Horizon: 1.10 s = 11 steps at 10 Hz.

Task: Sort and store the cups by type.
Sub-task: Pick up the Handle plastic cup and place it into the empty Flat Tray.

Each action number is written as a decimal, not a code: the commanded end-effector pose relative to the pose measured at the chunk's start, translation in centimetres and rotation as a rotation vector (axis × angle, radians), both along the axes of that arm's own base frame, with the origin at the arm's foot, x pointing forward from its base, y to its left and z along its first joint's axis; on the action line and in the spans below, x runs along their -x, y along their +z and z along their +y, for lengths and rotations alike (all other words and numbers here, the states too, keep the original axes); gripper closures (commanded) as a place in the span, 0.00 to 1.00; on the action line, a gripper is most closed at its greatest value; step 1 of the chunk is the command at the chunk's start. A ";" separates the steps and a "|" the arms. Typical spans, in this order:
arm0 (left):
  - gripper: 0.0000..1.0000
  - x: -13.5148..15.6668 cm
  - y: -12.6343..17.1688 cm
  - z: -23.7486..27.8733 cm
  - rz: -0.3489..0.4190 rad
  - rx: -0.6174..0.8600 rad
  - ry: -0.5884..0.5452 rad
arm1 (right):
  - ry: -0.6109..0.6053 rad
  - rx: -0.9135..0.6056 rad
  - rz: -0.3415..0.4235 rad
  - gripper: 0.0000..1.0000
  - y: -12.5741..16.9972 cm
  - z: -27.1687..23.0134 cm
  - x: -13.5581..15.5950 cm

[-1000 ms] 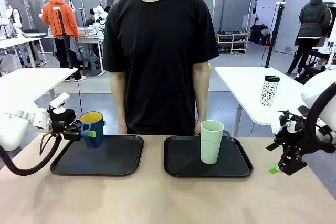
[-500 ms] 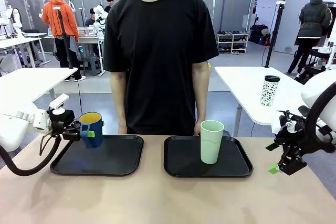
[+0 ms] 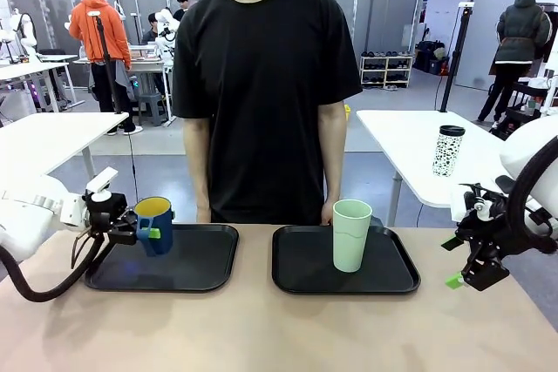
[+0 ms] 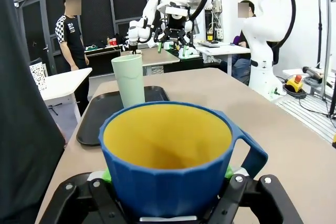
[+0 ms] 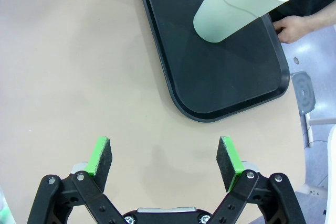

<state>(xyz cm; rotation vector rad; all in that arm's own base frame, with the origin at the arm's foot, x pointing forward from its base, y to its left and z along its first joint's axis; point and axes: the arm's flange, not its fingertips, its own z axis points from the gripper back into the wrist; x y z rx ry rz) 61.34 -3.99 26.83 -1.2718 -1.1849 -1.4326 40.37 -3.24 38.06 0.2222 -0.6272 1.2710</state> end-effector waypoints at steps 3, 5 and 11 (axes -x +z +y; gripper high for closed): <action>0.24 -2.1 -2.7 -0.3 -0.045 0.001 -0.017 | -0.004 0.009 -0.006 0.00 -0.1 0.1 0.0; 0.24 -2.8 -3.9 -0.3 -0.054 0.013 -0.017 | -0.004 0.009 -0.006 0.00 -0.1 0.1 0.0; 0.24 -4.0 -6.7 -0.6 -0.056 0.023 -0.011 | -0.004 0.009 -0.006 0.00 -0.1 0.1 0.0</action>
